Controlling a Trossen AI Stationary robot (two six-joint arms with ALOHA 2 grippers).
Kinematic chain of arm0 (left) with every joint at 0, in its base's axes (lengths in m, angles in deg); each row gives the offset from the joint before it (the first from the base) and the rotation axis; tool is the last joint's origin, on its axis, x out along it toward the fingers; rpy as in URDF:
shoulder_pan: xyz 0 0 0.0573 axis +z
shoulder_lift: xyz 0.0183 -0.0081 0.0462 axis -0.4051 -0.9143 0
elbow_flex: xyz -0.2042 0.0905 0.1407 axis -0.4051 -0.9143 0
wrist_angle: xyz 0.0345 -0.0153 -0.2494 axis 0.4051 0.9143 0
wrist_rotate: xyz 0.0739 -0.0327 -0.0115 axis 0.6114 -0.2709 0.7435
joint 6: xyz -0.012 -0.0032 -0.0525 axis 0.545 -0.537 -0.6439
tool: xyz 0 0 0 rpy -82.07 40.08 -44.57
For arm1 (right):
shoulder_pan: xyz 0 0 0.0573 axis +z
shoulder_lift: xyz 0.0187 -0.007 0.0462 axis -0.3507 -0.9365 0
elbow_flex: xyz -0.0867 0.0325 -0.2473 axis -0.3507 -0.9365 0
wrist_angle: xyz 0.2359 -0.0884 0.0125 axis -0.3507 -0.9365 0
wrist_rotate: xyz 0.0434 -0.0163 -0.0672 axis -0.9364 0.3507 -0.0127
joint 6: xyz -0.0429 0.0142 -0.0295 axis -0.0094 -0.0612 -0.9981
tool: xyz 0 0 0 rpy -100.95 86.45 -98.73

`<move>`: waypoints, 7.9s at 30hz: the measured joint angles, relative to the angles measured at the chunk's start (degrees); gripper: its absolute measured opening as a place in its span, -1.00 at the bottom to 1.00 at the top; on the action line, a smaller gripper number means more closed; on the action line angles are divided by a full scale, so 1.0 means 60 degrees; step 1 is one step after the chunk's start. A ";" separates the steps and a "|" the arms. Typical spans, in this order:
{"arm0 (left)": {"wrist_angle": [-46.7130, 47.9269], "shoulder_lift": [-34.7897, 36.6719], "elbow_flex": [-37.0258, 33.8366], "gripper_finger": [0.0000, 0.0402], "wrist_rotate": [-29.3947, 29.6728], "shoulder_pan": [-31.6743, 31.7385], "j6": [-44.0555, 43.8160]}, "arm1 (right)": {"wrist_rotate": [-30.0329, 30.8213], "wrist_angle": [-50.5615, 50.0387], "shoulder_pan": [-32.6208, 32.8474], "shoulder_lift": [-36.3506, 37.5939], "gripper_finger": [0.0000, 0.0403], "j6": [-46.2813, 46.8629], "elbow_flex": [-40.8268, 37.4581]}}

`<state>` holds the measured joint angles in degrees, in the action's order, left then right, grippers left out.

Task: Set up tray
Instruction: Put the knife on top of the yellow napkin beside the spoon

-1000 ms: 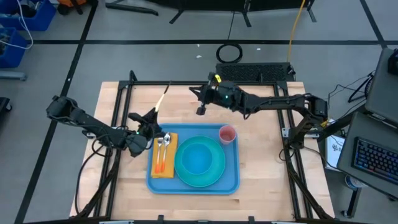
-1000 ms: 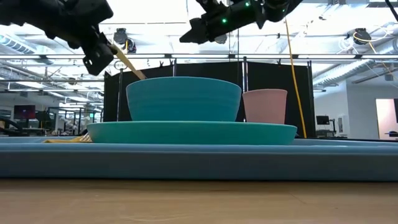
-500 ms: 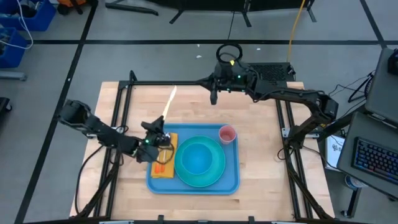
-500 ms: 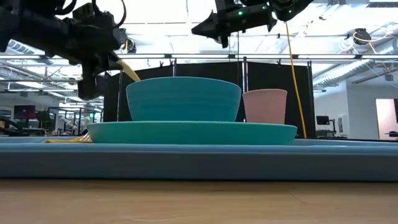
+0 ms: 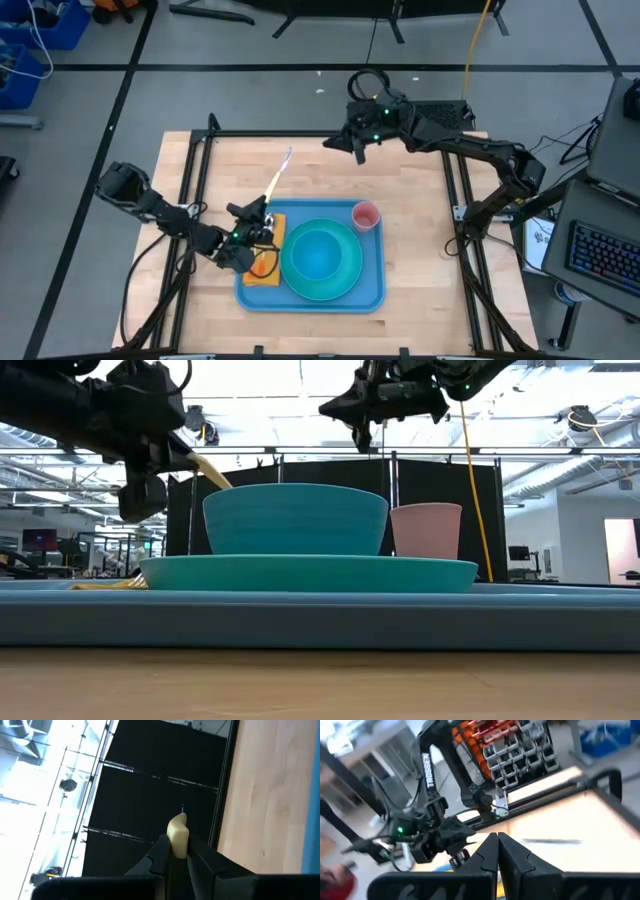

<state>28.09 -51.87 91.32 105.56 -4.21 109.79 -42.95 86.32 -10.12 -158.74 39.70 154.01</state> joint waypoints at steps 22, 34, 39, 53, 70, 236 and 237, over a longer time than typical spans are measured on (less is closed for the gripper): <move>-0.0295 0.0004 -0.0004 -0.78 0.0025 -0.1518 0.1279 | -0.2773 0.0133 -0.0199 -0.1515 -0.86 0.3945 -0.0329; -0.0363 0.0004 0.0007 -0.78 0.0024 -0.2128 0.1834 | -0.2963 0.1727 0.0130 -0.2182 -0.25 0.5679 -0.0317; -0.0337 0.0004 0.0236 -0.78 0.0025 -0.2421 0.2271 | -0.3143 0.2018 0.0210 -0.2520 -0.15 0.6425 -0.0317; -0.0280 0.0004 0.0571 -0.78 0.0024 -0.2526 0.2365 | -0.3126 0.2626 0.0250 -0.3392 -0.15 0.7508 -0.0324; -0.0369 0.0004 0.0688 -0.78 0.0024 -0.2606 0.2367 | -0.2691 0.2559 0.0262 -0.3442 -0.16 0.8175 -0.0324; 0.9541 0.0017 0.2912 -0.72 -0.9803 -0.1971 -2.0848 | -0.0123 0.0992 0.2174 -0.1847 -1.00 -0.1441 -0.0321; 0.9534 0.0015 0.2910 -0.64 -0.9746 -0.1897 -2.0838 | -0.0138 0.0991 0.2174 -0.1847 -1.00 -0.1441 -0.0321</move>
<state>85.29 -51.78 108.78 47.09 -15.59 -15.23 -43.78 92.26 2.93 -169.82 31.05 152.09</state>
